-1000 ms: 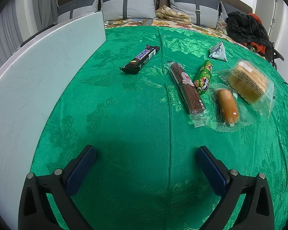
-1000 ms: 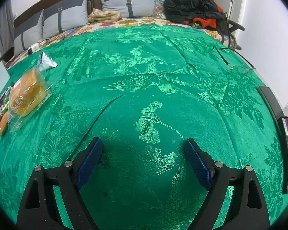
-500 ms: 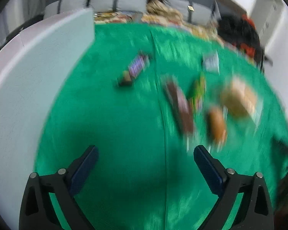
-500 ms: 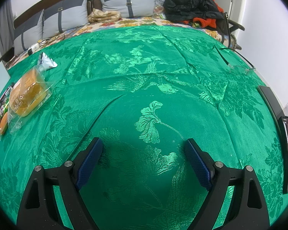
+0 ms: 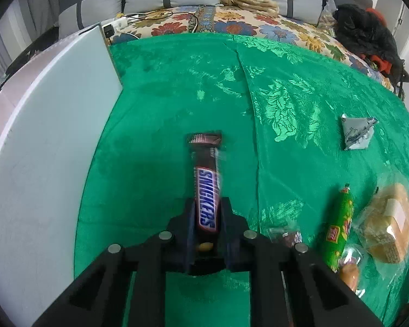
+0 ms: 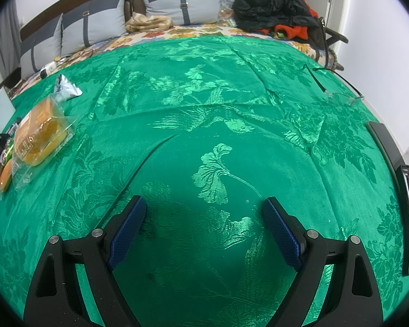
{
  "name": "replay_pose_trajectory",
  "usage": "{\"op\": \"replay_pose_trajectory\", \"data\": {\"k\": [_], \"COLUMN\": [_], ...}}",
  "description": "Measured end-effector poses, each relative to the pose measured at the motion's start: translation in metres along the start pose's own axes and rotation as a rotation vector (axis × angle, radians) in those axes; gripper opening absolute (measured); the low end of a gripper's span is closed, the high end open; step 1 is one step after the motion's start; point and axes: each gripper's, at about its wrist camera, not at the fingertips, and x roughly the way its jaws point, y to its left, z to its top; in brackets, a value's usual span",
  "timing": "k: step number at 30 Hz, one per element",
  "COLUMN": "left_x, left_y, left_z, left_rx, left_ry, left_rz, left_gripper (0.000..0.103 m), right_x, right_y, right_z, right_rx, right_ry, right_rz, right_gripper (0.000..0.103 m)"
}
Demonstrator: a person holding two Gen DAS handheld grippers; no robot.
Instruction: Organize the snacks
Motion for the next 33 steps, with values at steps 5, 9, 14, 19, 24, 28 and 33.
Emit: {"op": "replay_pose_trajectory", "data": {"k": [5,9,14,19,24,28,33], "left_x": [-0.033,-0.062,-0.085,-0.079,-0.073,-0.070,-0.068], "left_y": [0.011,0.018,0.017,0.025,0.029,0.032,0.030], "left_z": [-0.054,-0.117,-0.171,-0.184,-0.187,-0.185,-0.183], "left_rx": [-0.028,-0.084,-0.106,-0.090,-0.081,-0.078,-0.076], "left_ry": [-0.026,-0.012,-0.046,-0.114,-0.186,-0.170,-0.165], "left_rz": [0.024,-0.031,-0.032,0.027,0.064,0.054,0.053], "left_gripper": [0.017,0.017,0.034,0.074,0.090,0.100,0.103], "right_x": [0.000,0.000,0.001,0.000,0.000,0.000,0.000], "right_y": [0.000,0.000,0.001,0.000,0.000,0.000,0.000], "right_z": [0.000,0.000,0.000,0.000,0.000,0.000,0.000], "right_rx": [0.000,0.000,-0.001,-0.001,-0.001,-0.001,0.000], "right_ry": [0.000,0.000,0.000,-0.001,-0.001,-0.001,0.000], "right_rz": [0.000,0.000,0.000,0.001,0.001,0.001,-0.002], "right_gripper": [0.091,0.091,0.091,0.091,0.091,0.091,0.090]}}
